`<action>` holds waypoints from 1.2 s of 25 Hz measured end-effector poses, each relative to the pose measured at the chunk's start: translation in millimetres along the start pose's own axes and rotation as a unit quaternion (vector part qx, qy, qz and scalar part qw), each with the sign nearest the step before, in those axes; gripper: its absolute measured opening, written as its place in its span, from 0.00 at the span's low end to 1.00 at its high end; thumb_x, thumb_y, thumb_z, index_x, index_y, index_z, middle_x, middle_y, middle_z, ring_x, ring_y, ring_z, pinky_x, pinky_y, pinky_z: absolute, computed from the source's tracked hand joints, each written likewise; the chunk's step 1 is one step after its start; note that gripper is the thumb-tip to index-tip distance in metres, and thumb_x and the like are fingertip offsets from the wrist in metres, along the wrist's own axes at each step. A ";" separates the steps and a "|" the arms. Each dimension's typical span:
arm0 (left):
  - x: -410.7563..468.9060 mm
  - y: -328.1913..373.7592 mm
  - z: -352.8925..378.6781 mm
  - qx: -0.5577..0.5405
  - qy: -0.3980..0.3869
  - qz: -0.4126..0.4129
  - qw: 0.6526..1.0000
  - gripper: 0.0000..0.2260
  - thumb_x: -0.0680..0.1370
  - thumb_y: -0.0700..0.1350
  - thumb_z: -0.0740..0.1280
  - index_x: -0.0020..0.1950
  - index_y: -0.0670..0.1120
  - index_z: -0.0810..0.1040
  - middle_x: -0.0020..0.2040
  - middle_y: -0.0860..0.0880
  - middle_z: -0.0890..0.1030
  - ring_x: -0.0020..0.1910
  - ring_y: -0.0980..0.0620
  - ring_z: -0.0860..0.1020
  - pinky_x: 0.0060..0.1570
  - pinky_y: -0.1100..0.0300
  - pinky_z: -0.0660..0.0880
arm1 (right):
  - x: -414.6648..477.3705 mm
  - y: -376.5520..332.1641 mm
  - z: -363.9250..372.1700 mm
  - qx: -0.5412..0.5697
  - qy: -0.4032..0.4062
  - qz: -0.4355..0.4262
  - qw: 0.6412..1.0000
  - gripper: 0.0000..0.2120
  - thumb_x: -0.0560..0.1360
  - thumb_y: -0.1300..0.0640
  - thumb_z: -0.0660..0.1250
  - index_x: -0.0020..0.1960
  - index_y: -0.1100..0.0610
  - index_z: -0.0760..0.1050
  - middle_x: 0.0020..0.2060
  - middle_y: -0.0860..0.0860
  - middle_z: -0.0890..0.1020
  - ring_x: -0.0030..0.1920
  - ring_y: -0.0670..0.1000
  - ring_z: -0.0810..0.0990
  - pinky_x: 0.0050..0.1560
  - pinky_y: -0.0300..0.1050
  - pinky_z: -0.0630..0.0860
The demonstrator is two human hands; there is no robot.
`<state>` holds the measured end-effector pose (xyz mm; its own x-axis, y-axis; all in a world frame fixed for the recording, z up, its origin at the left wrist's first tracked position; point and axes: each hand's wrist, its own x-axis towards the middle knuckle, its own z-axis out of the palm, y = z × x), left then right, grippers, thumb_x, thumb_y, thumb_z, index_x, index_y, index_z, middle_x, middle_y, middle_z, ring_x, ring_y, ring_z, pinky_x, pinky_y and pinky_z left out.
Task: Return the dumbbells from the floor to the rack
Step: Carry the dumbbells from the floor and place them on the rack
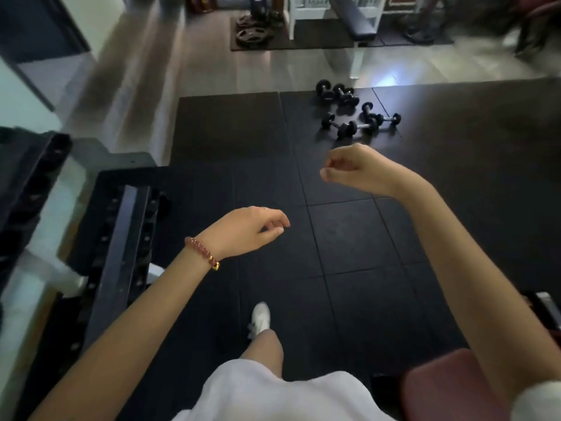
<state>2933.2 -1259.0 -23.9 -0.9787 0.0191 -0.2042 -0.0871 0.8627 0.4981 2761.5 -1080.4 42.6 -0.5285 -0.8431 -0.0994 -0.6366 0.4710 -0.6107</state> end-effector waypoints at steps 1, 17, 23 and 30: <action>32.0 -8.3 -7.9 0.004 -0.002 0.008 1.000 0.11 0.80 0.50 0.60 0.60 0.56 0.75 0.55 0.59 0.80 0.53 0.62 0.77 0.56 0.59 0.75 | 19.3 17.6 -9.8 0.001 0.005 0.008 1.000 0.08 0.77 0.52 0.65 0.39 0.49 0.74 0.33 0.42 0.77 0.33 0.35 0.74 0.37 0.28 0.68; 516.2 -67.0 -163.9 0.058 -0.053 0.117 0.990 0.11 0.79 0.48 0.61 0.61 0.56 0.75 0.54 0.61 0.79 0.52 0.63 0.77 0.53 0.64 0.74 | 301.1 285.5 -204.5 0.020 0.069 0.139 0.988 0.06 0.77 0.50 0.64 0.42 0.48 0.75 0.37 0.40 0.77 0.39 0.37 0.75 0.44 0.40 0.72; 726.6 -59.4 -188.2 0.077 -0.065 0.137 0.986 0.16 0.79 0.47 0.61 0.67 0.58 0.68 0.60 0.60 0.75 0.53 0.61 0.77 0.55 0.59 0.75 | 410.4 434.7 -289.2 0.044 0.081 0.172 0.981 0.08 0.76 0.50 0.65 0.38 0.46 0.73 0.36 0.41 0.78 0.37 0.38 0.75 0.44 0.41 0.72; 915.4 -66.7 -245.0 0.064 -0.071 0.107 0.990 0.14 0.79 0.47 0.61 0.65 0.56 0.71 0.59 0.60 0.76 0.52 0.61 0.77 0.54 0.62 0.73 | 552.7 549.9 -409.5 0.060 0.073 0.170 0.981 0.06 0.76 0.51 0.65 0.44 0.53 0.77 0.37 0.44 0.79 0.36 0.39 0.74 0.44 0.42 0.73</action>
<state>1997.6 -1422.8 -37.5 -0.9352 0.2713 -0.2275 0.1520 0.8880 0.4341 1889.4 -1181.0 -26.4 -0.7788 -0.5925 -0.2057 -0.3430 0.6769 -0.6512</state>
